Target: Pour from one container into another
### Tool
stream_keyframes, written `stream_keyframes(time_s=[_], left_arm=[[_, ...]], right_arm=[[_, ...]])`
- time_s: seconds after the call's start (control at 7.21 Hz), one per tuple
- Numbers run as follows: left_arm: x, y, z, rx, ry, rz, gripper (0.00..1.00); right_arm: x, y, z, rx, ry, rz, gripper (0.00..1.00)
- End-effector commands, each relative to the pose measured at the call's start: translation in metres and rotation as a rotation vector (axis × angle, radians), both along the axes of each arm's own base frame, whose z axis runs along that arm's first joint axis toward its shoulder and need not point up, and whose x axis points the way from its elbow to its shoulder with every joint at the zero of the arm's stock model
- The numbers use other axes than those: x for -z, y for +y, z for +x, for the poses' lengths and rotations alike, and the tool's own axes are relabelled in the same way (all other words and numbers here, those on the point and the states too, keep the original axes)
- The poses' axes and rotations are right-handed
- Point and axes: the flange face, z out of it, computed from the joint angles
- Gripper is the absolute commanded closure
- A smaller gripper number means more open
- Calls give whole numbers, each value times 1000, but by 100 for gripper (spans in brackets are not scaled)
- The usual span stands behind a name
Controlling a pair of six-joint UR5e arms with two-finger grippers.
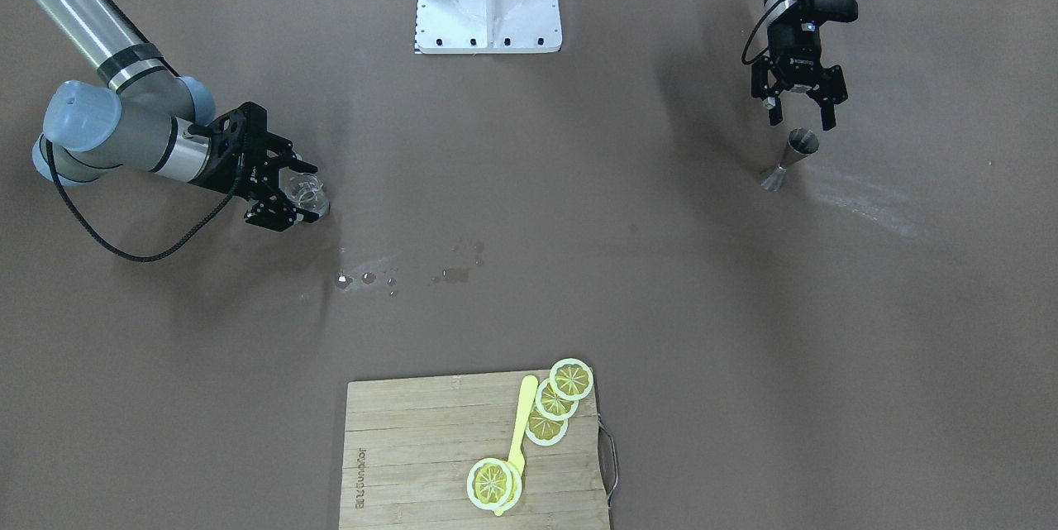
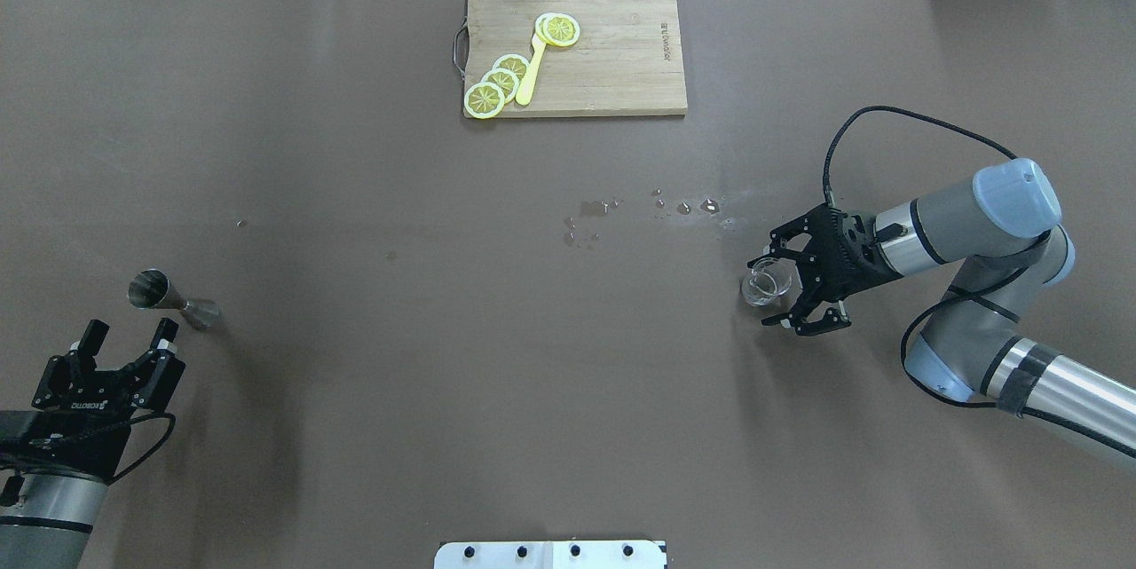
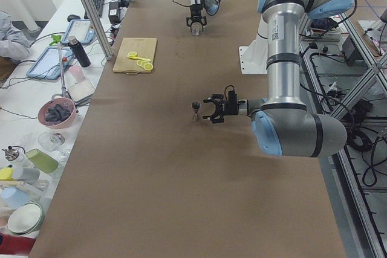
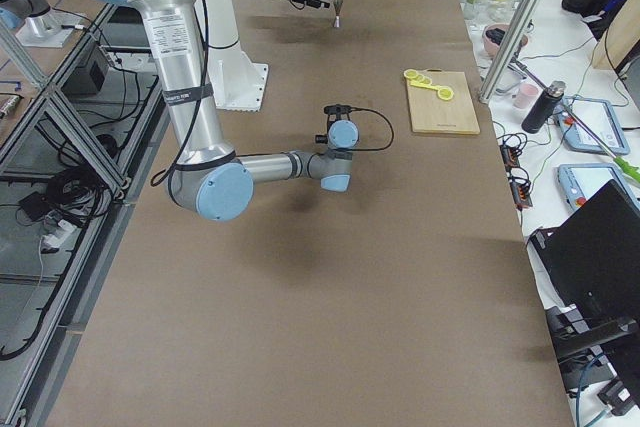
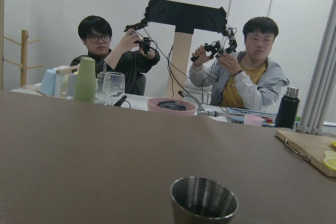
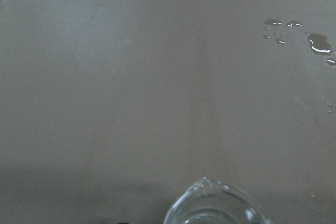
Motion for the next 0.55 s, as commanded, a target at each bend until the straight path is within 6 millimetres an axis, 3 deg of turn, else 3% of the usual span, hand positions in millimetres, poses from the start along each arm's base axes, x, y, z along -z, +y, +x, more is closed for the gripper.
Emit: stream_keyframes(time_s=[0.0,0.14,0.28,0.42], left_arm=[[-9,-3,2,14,-21,9,2],[-9,-5,15,20,-26,6,2],[-11,-5,23,22,-80,12,2],[-10,-4,28,19,-84,9,2]], right_arm=[[-1,-2,3,-3,2,-7,46],[-1,-9,12,-14,2,-10,66],[2,-21,27,-30,-2,-4,98],[4,-30,40,-44,-3,-5,100]])
